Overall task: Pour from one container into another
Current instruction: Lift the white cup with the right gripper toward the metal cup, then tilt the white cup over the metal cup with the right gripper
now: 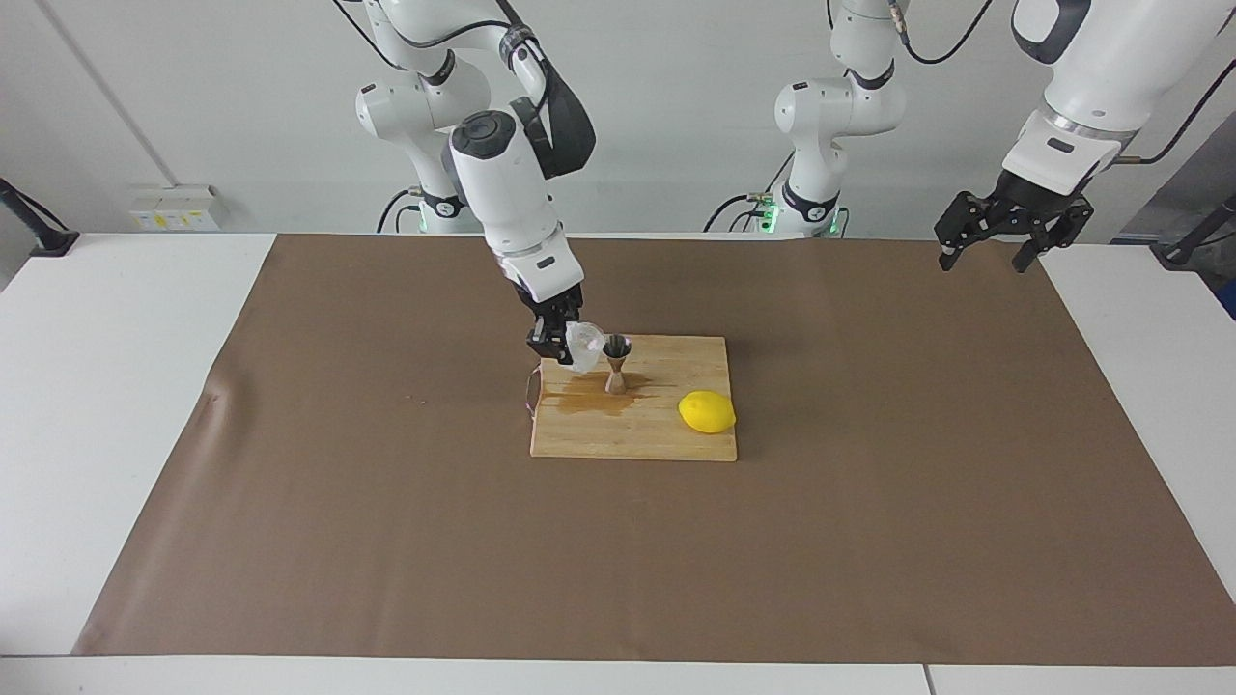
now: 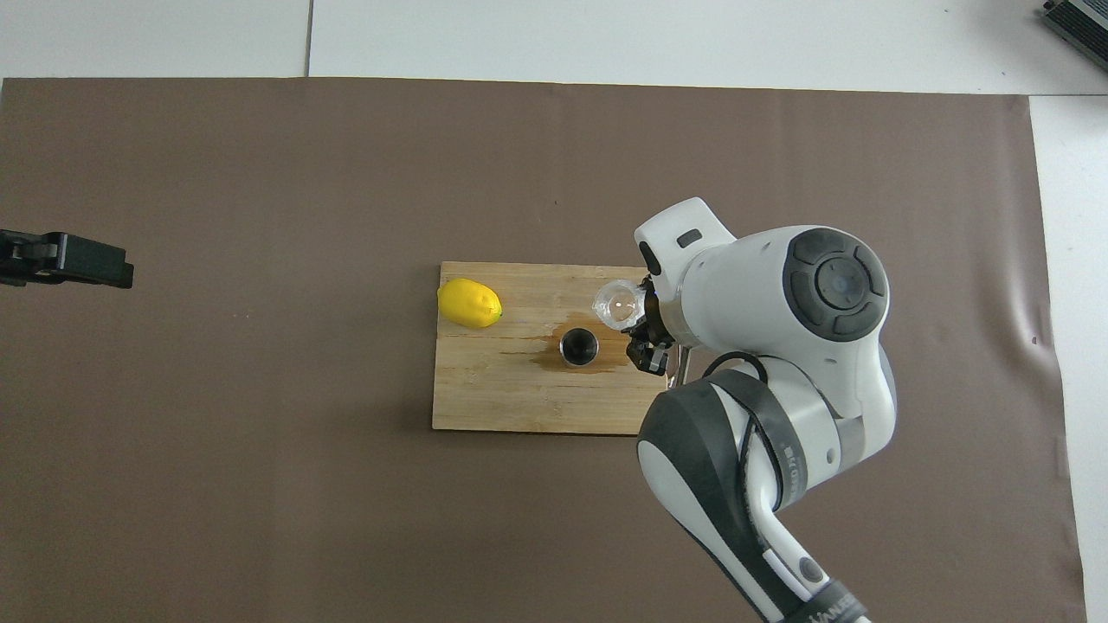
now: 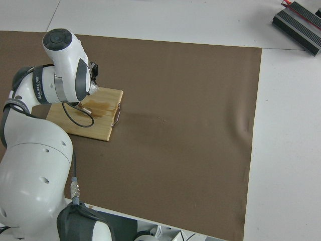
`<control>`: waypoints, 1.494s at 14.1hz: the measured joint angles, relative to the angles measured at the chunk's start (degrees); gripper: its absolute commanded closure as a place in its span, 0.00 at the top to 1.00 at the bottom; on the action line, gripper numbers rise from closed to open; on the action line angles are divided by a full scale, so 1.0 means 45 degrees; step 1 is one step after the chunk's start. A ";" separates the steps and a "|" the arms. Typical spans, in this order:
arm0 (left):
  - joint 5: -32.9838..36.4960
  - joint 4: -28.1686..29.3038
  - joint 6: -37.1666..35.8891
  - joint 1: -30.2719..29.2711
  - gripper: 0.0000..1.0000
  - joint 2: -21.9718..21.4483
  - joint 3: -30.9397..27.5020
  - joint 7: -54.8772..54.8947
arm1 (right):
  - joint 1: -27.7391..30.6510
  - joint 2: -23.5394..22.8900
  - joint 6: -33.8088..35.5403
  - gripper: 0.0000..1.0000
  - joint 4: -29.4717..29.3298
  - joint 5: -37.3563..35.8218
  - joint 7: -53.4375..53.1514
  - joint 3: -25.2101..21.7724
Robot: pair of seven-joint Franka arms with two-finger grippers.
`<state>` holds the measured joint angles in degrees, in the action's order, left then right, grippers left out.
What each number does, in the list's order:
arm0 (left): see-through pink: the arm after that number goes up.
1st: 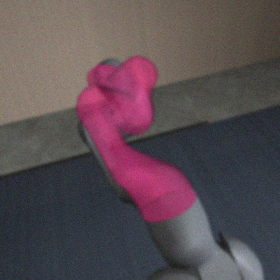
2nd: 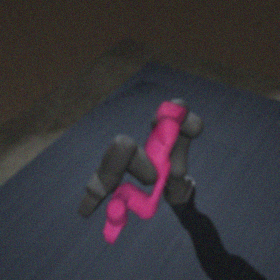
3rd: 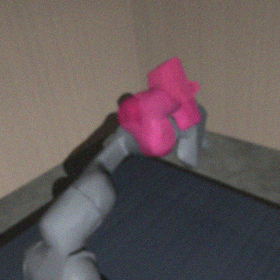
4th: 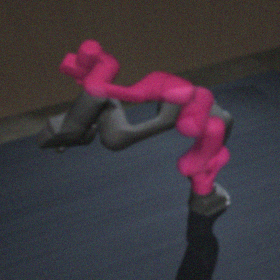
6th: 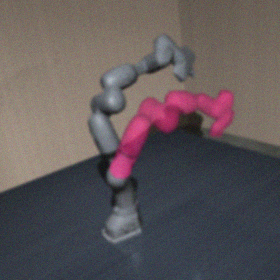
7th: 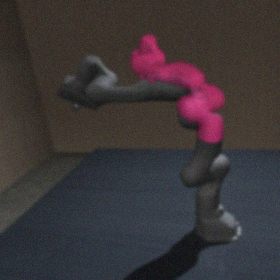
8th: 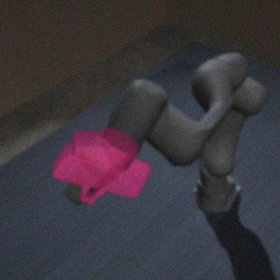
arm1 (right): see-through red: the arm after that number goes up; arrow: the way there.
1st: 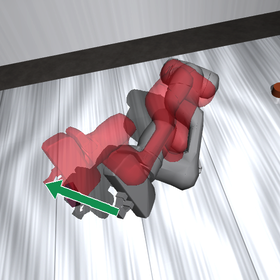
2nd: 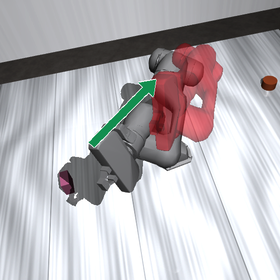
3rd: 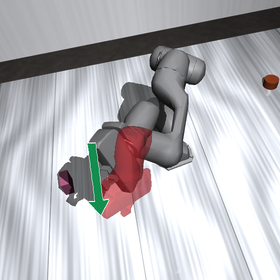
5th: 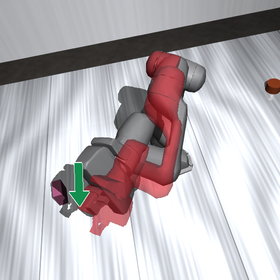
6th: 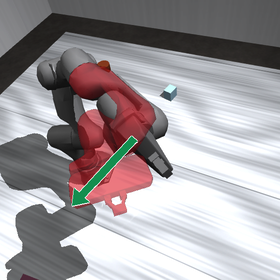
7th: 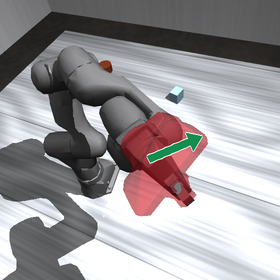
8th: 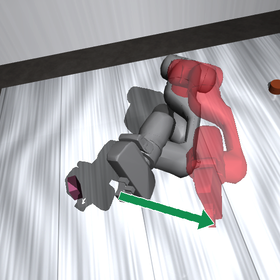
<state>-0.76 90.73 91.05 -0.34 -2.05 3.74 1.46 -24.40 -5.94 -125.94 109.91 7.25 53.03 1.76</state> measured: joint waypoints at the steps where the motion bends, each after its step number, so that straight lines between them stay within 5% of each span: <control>1: 0.0000 0.0003 0.0000 0.0000 1.00 0.0002 0.0000 0.0000 | -0.0105 -0.0008 0.0102 0.00 -0.0005 -0.0326 -0.0037 0.0001; 21: 0.0004 0.0010 0.0003 0.0001 1.00 0.0021 0.0015 -0.0001 | -0.2116 -0.0030 0.0654 0.00 0.0021 -0.6810 -0.2023 -0.0003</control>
<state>-0.74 90.78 91.07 -0.34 -1.95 3.80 1.46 -33.92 -6.08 -122.99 110.01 -23.40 43.92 1.75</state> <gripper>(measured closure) 0.000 0.537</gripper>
